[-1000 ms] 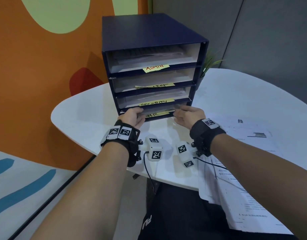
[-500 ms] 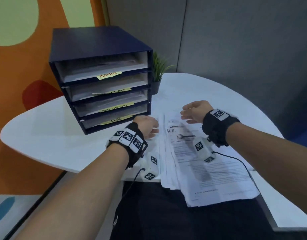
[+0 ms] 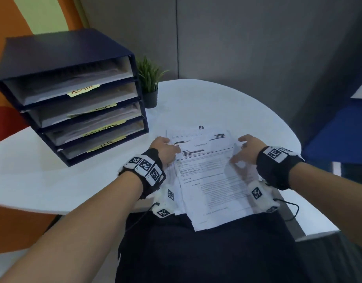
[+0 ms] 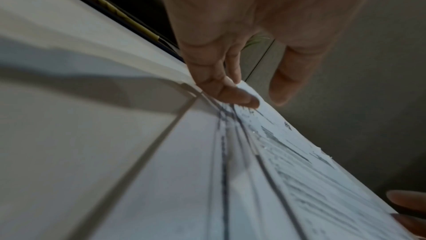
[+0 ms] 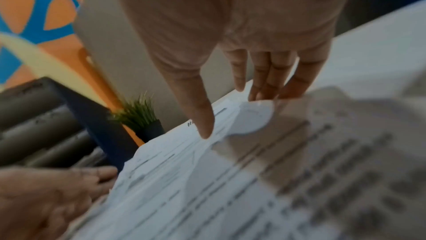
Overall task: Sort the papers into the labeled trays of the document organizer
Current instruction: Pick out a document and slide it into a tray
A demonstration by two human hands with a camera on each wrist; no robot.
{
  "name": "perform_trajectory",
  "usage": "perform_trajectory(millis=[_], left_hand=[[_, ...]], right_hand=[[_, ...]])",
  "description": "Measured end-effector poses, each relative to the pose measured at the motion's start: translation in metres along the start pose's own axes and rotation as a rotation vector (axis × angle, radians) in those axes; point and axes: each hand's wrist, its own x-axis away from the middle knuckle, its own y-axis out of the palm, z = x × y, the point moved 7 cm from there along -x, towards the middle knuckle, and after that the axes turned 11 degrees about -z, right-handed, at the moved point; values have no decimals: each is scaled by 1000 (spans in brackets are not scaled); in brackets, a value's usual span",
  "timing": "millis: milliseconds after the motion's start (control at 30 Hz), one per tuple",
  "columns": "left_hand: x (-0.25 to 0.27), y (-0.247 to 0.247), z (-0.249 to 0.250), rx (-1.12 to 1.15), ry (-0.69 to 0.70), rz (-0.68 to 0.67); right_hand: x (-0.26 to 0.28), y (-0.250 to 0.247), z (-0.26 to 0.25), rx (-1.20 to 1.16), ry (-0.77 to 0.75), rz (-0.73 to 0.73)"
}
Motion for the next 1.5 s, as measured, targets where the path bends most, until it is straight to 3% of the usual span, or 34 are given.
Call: perform_trajectory(millis=[133,467,633,867,1200,1333,1500], left_hand=[[-1,-2,-9,74,29,30],[5,-8,-10,-7,99,62],[0,-13,-7,-107,76,101],[-1,-38,7,-112,95,259],[12,-64,42,-317,301,446],[8,-71,44,-219,328,425],[5,-77,49,-108,390,341]], right_hand=[[9,3,18,-276,-82,16],[19,7,45,-479,-234,139],[13,6,41,-395,-217,147],[7,0,19,-336,-176,138],[3,16,-13,-224,-99,92],[4,19,-22,-212,-80,82],[9,14,-44,-335,-236,113]])
